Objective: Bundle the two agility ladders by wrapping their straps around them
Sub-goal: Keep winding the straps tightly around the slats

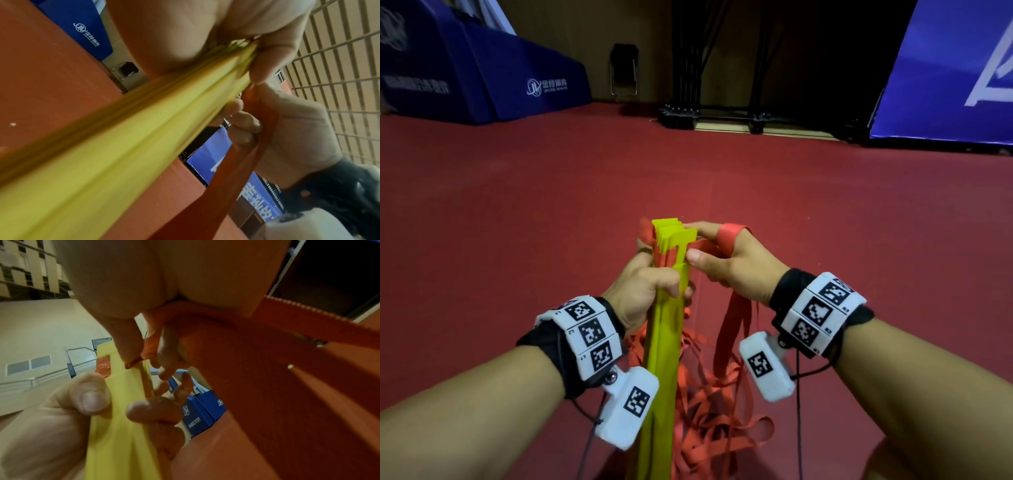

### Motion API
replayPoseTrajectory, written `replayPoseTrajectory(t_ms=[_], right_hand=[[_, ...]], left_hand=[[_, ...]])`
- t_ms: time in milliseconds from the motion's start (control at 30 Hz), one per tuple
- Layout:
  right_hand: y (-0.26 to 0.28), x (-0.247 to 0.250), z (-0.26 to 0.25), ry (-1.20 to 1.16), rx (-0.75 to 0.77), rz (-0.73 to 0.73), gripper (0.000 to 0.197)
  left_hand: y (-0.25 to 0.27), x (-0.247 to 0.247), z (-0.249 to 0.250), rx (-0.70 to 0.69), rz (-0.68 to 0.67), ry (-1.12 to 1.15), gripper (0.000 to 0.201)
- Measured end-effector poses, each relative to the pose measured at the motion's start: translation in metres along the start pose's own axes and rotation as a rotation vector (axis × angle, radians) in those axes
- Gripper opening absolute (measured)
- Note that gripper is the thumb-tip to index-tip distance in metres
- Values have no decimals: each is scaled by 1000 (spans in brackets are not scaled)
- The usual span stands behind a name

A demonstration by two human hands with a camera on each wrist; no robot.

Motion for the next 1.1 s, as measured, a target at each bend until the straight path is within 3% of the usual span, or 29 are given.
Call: replayPoseTrajectory(t_ms=[100,200,333,467,567,667,767,867,933,1100], right_hand=[[-2,-9,-6,-177,-26,-22,19],[-6,-10,-7,-191,-14,50,12],[-9,-3,-5,-153,-5,154,13],[-9,1,-6,-95,0,197,19],[-8,5,-8,-110,-5,203,13],[-8,5,-4,-158,-36,234,5],[-7,6,2,-168,-60,257,15],[-8,9,13,-124,-91,225,28],[-9,12,19,-96,-185,210,28],[8,11,44,-20,-674,61,74]], left_hand=[[4,-5,4,-31,1,28,42],[1,-5,6,-58,22,26,53],[3,-7,0,-92,7,-75,22],[3,-6,-5,-155,65,-142,27],[1,-6,-1,-214,98,-200,31],[-2,-1,2,-238,163,-220,50],[-6,8,4,-256,253,-231,70],[-7,13,6,-276,303,-225,62],[-7,16,8,-295,334,-244,55],[-2,20,16,-297,405,-315,27]])
Point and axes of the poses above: each hand's wrist, its own y-axis away from the middle knuckle, its own x-axis out of the back of the hand, z = x × y, the point moved 3 cm from there along -y, towards the middle knuckle, and after that the axes turned 2 degrees about x, right-handed, at the moved point
